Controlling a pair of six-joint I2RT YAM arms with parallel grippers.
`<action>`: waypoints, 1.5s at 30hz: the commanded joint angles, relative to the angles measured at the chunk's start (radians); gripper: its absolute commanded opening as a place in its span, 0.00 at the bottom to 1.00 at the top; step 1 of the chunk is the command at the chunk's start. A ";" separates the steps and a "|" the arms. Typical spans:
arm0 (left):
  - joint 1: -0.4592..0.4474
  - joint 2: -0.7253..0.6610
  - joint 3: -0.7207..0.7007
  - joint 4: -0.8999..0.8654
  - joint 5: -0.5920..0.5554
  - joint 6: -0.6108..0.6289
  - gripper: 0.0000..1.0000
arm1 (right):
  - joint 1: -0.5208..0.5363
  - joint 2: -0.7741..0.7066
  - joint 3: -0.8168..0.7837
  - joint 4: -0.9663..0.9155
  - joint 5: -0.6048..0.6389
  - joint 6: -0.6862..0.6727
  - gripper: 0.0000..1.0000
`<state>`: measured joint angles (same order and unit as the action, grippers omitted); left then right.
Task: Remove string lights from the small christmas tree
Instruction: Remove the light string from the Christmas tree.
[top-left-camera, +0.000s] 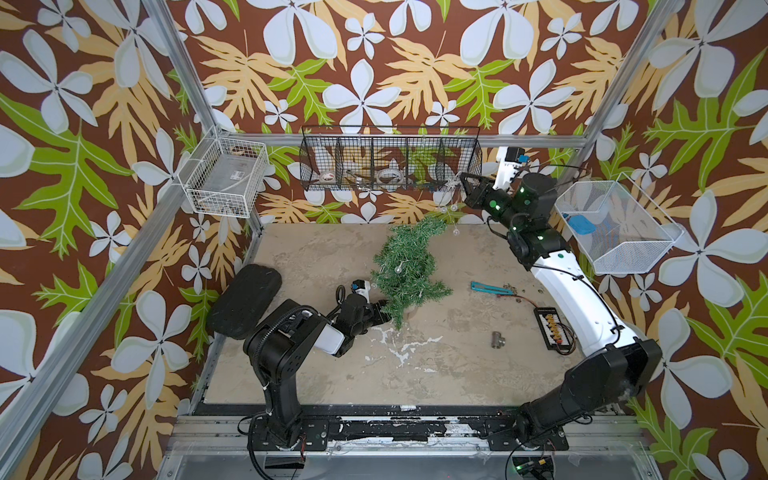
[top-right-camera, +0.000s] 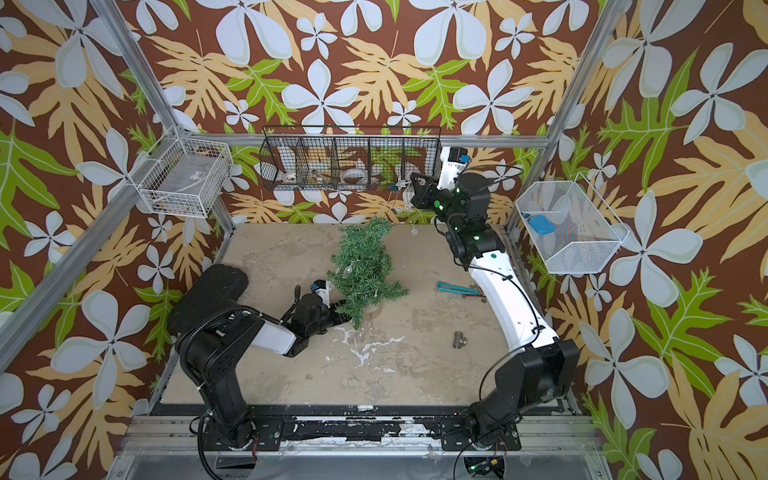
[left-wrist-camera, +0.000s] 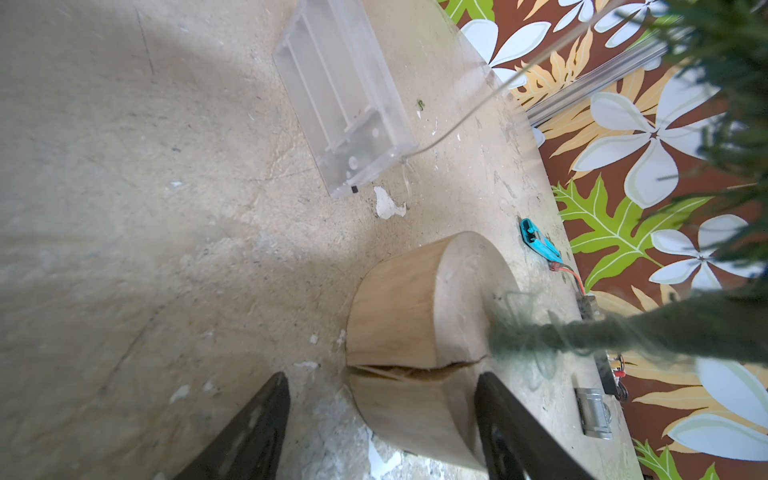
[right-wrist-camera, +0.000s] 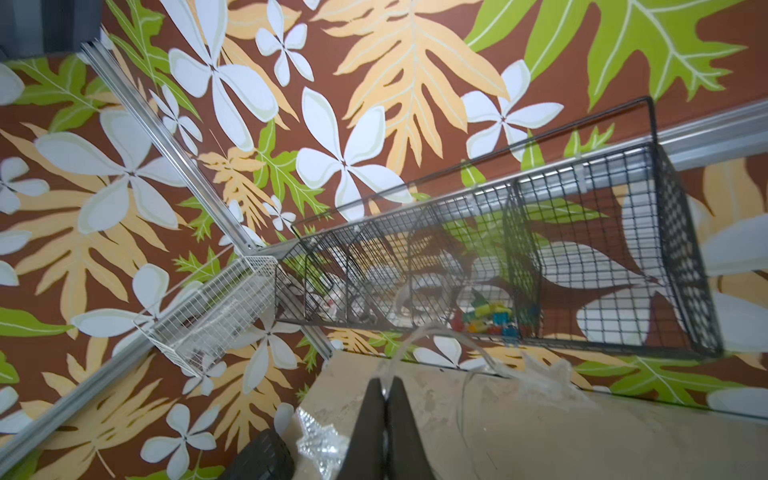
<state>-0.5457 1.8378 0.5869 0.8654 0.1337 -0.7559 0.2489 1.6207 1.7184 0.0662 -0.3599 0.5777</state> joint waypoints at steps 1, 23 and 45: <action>-0.014 -0.001 0.016 -0.107 -0.047 0.024 0.72 | 0.040 0.083 0.142 -0.007 -0.072 0.020 0.00; -0.034 -0.003 0.041 -0.142 -0.102 0.017 0.71 | 0.384 0.299 0.666 -0.173 -0.227 -0.135 0.00; -0.034 -0.013 0.031 -0.182 -0.133 0.042 0.71 | 0.109 -0.496 -0.238 -0.098 0.012 -0.143 0.00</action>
<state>-0.5797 1.8244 0.6254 0.7898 0.0456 -0.7303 0.4583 1.2007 1.6119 -0.0898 -0.3832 0.3607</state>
